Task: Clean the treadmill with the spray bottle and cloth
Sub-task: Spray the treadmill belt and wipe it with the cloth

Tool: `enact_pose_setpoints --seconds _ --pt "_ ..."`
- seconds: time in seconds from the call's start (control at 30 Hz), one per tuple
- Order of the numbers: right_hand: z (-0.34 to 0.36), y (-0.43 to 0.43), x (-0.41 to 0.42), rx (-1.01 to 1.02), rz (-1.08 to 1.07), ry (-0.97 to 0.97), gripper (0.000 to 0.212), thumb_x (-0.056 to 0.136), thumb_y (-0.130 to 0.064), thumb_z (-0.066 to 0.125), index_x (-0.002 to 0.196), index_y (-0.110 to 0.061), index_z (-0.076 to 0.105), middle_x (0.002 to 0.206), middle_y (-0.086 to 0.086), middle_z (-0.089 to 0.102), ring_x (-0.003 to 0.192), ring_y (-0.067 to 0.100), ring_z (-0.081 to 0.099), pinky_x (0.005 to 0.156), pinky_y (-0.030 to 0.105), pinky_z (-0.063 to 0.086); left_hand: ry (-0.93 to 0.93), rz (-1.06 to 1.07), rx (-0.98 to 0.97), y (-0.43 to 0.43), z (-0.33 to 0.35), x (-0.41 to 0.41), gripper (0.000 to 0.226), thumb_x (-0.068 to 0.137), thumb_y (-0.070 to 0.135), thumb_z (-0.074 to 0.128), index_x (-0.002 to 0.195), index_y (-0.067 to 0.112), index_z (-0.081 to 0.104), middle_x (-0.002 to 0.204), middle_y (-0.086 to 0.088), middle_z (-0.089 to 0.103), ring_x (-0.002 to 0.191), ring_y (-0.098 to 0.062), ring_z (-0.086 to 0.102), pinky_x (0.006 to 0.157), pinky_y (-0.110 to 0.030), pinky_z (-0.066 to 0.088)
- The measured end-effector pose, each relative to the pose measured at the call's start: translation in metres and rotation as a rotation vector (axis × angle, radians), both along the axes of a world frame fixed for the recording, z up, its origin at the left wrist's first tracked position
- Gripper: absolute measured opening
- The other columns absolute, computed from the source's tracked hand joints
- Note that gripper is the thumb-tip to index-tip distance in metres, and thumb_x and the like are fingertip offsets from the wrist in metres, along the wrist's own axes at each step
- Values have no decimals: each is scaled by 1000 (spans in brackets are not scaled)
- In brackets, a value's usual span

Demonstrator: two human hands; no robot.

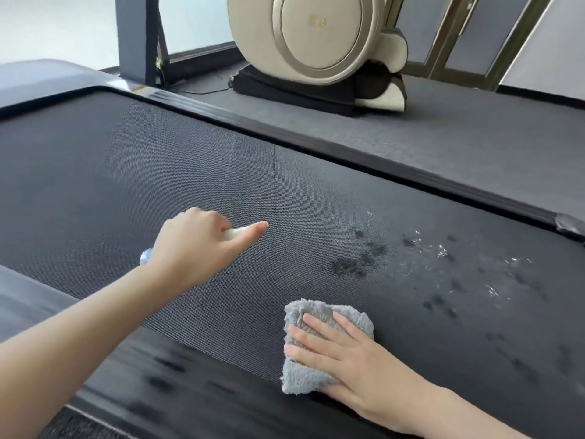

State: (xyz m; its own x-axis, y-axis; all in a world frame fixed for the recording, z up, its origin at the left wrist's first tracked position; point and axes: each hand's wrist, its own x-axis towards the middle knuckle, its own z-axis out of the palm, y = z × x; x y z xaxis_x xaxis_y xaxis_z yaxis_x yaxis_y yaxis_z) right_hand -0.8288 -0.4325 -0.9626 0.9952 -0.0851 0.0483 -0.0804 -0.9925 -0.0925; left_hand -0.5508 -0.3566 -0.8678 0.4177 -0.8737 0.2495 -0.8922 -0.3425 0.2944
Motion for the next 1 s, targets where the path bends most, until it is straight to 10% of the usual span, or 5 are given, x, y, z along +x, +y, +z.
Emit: enact_pose_setpoints --seconds 0.57,1.0 --pt "-28 -36 -73 -85 -28 -247 48 100 -50 25 142 -32 41 150 -10 38 139 14 33 111 40 23 -38 134 64 -28 2 -74 78 69 87 28 48 12 27 43 1 37 44 -19 42 51 -30 36" --pt "-11 -40 -63 13 -115 -62 50 101 -51 19 148 -35 27 155 -17 23 145 8 17 112 39 15 -54 102 58 -36 -5 -80 74 64 82 19 43 11 30 42 1 37 44 -19 41 51 -29 33"
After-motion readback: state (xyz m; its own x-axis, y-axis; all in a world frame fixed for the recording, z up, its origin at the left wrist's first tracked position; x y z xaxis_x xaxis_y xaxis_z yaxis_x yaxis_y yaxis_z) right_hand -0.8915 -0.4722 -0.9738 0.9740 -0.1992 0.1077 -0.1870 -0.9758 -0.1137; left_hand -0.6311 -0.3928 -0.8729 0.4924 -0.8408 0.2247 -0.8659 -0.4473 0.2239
